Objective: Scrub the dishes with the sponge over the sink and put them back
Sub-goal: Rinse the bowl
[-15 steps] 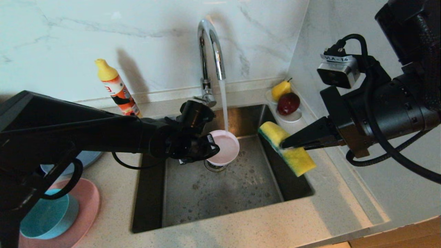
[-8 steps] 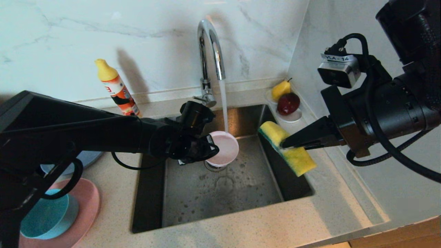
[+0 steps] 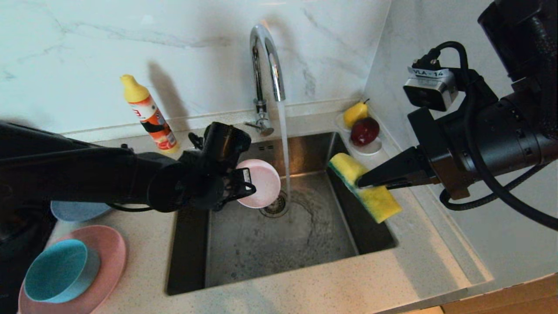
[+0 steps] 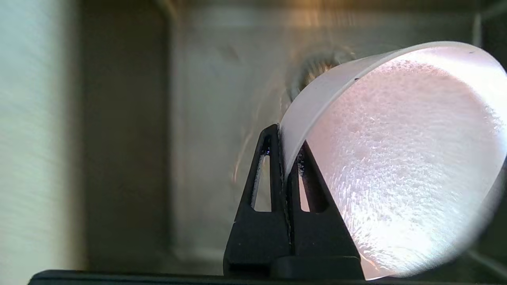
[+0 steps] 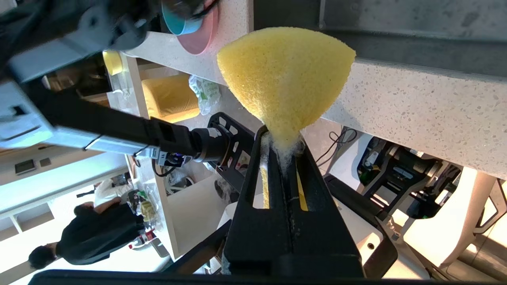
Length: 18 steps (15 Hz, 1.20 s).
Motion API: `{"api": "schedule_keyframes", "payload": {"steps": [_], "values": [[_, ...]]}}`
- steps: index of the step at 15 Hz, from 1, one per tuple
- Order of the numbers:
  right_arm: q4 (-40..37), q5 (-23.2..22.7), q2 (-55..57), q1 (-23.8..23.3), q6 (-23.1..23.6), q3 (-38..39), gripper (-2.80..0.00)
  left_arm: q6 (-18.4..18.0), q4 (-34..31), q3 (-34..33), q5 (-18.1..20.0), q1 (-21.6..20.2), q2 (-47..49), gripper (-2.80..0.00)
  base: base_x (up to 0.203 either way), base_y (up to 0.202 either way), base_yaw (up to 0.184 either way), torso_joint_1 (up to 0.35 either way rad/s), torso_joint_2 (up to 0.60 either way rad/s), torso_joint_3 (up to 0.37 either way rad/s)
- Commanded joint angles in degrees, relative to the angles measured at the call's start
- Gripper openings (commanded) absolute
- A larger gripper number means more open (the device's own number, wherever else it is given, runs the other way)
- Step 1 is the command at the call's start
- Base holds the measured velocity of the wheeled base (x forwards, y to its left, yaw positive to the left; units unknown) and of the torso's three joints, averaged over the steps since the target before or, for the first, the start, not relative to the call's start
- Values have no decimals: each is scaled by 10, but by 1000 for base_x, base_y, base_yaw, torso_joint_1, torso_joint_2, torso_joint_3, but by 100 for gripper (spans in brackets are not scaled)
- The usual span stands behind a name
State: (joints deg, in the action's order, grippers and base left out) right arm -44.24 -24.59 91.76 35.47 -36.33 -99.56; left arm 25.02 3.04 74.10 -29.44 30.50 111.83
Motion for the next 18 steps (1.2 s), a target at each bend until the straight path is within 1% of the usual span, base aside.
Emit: {"api": "schedule_keyframes", "payload": {"steps": [1,4,6,8,10,12,13,15,18], "values": [[-2,-1,5,0,-2,1,-280,-74,88,-66,-19,-4,-66,-280,0,0,0,0,0,0],[-2,-1,7,1,-2,-3,-280,-173,243,-168,-25,-6,-113,-280,0,0,0,0,0,0],[-2,-1,8,1,-2,-5,-280,-237,363,-229,-25,-8,-143,-280,0,0,0,0,0,0],[-2,-1,10,1,-2,-5,-280,-280,465,-261,-24,-12,-159,-280,0,0,0,0,0,0],[-2,-2,12,1,-2,-5,-280,-298,533,-268,-21,-16,-167,-280,0,0,0,0,0,0],[-2,-2,13,1,-2,-5,-280,-308,554,-268,-13,-16,-182,-280,0,0,0,0,0,0],[-2,-2,13,1,-2,-5,-280,-309,559,-268,-1,-16,-193,-280,0,0,0,0,0,0],[-2,-2,13,1,-3,-5,-280,-311,564,-268,11,-15,-219,-280,0,0,0,0,0,0],[-3,-2,11,1,-3,-2,-280,-314,565,-268,43,-15,-255,-280,0,0,0,0,0,0]]}}
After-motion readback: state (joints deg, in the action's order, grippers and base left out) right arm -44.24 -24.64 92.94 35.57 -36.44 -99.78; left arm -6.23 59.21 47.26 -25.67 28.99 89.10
